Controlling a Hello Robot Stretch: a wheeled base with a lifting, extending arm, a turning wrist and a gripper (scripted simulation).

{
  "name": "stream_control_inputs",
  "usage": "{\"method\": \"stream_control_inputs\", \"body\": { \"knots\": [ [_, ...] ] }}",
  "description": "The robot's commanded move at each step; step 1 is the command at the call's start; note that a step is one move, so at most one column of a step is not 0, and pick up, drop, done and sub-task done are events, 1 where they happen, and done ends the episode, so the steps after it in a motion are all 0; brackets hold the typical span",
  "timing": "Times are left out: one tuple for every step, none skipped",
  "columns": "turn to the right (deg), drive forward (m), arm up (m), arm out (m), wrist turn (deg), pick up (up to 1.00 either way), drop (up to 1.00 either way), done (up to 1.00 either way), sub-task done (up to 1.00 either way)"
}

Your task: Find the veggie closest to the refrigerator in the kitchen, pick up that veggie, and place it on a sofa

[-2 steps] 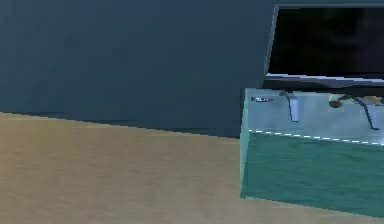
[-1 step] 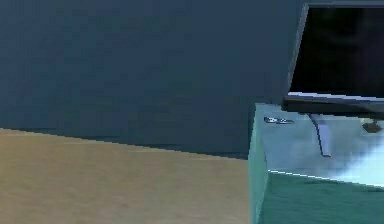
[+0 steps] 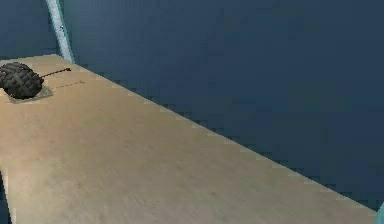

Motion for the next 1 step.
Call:
{"method": "stream_control_inputs", "body": {
  "knots": [
    [0.0,0.1,0.0,0.0,0.0,0.0,0.0,0.0,0.0]
  ]
}}
